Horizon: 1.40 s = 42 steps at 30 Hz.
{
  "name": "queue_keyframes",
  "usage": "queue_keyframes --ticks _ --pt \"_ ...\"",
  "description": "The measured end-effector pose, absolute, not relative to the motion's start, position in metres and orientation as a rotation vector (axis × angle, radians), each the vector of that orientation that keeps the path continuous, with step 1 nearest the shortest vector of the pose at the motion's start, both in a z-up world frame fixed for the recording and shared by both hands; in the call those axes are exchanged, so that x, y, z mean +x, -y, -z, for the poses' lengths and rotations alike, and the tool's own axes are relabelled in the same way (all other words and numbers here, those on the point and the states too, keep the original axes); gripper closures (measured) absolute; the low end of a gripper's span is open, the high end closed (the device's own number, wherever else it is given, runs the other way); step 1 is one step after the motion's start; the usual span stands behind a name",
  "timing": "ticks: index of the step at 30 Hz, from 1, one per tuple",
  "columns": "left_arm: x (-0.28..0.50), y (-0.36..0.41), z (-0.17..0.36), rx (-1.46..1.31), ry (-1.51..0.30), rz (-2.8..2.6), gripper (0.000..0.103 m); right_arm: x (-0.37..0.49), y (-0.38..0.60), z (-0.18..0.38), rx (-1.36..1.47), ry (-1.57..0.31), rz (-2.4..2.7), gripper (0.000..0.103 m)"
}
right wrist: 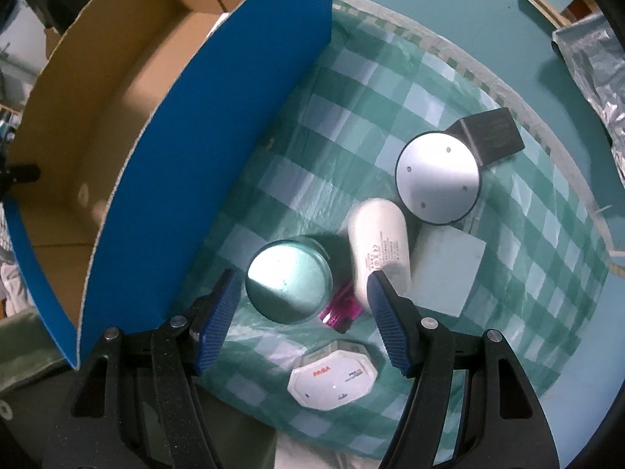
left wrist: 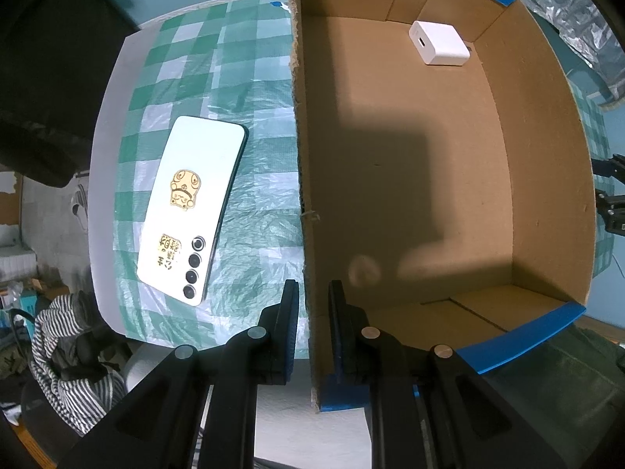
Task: Organize rigid objects
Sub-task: 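Move the right gripper back to the items and close on the teal tin, then lift the teal tin with the right gripper and carry it over the box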
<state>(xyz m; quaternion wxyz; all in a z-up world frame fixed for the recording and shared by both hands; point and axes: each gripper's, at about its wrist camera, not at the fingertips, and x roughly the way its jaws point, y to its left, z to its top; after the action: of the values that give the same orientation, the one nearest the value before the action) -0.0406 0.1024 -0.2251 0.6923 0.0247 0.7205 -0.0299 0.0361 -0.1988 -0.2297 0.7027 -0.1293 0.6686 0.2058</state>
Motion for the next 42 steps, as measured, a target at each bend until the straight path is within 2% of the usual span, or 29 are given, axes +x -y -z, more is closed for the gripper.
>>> queue_keyframes --ticks 4,7,13,18,28,42 --pt "-0.04 -0.102 0.226 0.054 -1.611 0.064 0.088 0.035 0.194 0.233 -0.301 -1.479 -0.46 0.035" --pt "-0.04 -0.102 0.226 0.056 -1.612 0.066 0.088 0.035 0.191 0.237 -0.323 -1.482 -0.457 0.046" --pt "-0.041 -0.101 0.226 0.054 -1.613 0.065 0.088 0.034 0.187 0.246 -0.339 -1.499 -0.469 0.048" --pt "-0.042 -0.101 0.227 0.06 -1.613 0.07 0.088 0.036 0.176 0.254 -0.341 -1.516 -0.473 0.056" --pt "-0.043 -0.102 0.227 0.056 -1.611 0.068 0.088 0.036 0.178 0.248 -0.308 -1.497 -0.475 0.059" --pt "-0.042 -0.102 0.227 0.054 -1.613 0.07 0.088 0.047 0.184 0.205 -0.277 -1.474 -0.484 0.059"
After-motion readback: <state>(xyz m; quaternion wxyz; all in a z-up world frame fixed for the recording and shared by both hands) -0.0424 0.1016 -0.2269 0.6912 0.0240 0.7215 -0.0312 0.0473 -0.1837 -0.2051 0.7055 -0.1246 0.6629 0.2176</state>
